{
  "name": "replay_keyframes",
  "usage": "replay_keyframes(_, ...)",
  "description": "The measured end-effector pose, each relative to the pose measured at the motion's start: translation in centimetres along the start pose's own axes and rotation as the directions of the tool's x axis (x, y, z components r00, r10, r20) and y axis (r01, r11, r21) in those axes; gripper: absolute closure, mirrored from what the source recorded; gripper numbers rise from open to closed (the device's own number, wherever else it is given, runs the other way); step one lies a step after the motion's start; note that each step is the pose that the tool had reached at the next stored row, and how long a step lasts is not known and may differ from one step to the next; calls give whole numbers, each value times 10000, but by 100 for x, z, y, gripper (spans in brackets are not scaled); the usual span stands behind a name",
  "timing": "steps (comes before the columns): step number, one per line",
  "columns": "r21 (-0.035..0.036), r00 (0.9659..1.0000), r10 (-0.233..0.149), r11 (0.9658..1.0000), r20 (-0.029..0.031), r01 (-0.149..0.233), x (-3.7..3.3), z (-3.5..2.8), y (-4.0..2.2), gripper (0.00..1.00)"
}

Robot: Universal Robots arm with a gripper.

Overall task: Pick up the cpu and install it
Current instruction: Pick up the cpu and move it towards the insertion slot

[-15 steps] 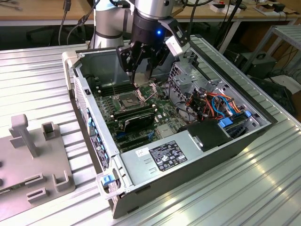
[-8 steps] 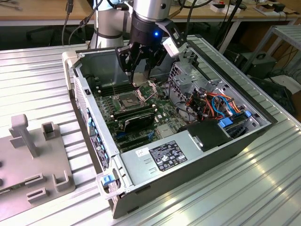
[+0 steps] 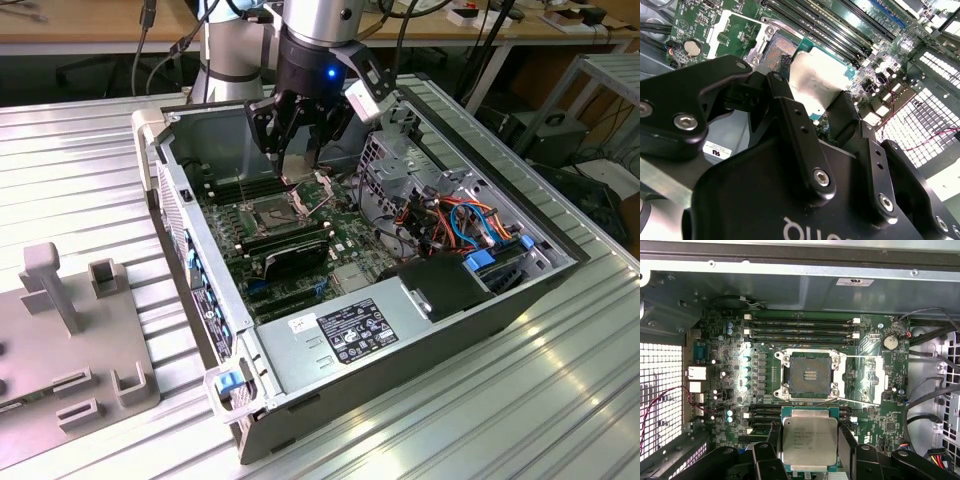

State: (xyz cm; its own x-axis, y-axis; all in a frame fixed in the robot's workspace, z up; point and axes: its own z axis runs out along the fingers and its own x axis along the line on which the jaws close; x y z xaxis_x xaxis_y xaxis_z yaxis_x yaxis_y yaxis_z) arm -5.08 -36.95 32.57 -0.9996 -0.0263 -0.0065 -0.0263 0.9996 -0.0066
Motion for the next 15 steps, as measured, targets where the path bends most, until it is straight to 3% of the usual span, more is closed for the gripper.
replay_keyframes(8,0,10000,3,10000,-1,-3,0,4,10,45)
replay_keyframes(10,0,10000,0,10000,-1,0,-1,11,46,45)
replay_keyframes(13,0,10000,0,10000,-1,0,-3,30,146,45)
replay_keyframes(15,0,10000,0,10000,0,0,-4,37,168,45)
